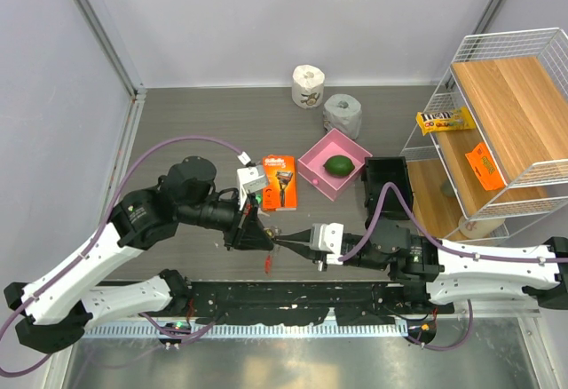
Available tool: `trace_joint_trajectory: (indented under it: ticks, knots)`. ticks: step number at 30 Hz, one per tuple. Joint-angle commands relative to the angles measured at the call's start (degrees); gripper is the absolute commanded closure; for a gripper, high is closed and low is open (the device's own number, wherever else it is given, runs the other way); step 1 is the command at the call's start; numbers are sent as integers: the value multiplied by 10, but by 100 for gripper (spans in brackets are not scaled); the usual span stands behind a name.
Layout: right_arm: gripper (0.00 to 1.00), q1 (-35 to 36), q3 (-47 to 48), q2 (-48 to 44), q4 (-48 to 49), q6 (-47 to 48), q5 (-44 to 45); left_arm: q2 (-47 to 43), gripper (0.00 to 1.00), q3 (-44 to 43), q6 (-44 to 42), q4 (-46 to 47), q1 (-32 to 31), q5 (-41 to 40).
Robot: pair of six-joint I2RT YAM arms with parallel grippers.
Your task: Remove the keys from the keyring
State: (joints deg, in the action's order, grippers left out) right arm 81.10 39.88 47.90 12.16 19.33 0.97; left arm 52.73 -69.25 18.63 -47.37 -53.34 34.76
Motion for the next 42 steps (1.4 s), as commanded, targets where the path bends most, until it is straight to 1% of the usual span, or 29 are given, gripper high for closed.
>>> trace_joint_trajectory:
  ticks: [1, 10, 15, 21, 26, 31, 36, 38, 40, 41, 42]
  knots:
    - [95, -3, 28, 0, 30, -1, 3, -9, 100, -6, -10, 33, -4, 18]
    - [95, -3, 16, -29, 13, -42, 87, -18, 100, 8, -12, 44, -4, -15]
    - [95, -3, -24, -51, 48, -29, 83, -4, 100, 11, 16, 45, -4, -36]
    - [95, -3, -44, -85, 56, -11, 69, 10, 100, 12, 40, 52, 6, -39]
    - [95, -3, -67, -112, 80, 12, 51, 24, 100, 12, 61, 57, 18, -22]
    - [95, -2, -83, -130, 102, 23, 71, 38, 100, 23, 80, 80, 20, 5]
    - [95, -2, -136, -148, 199, 50, 59, 60, 100, 39, 100, 106, 20, 28]
    - [95, -3, -143, -150, 208, 55, 60, 67, 100, 42, 103, 117, 20, 36]
    - [87, -4, -138, -151, 188, 56, 62, 64, 100, 39, 93, 120, 20, 33]
    - [79, -3, -134, -152, 179, 55, 63, 62, 100, 34, 87, 115, 20, 24]
    - [77, -3, -128, -152, 156, 55, 61, 57, 100, 30, 76, 110, 20, 17]
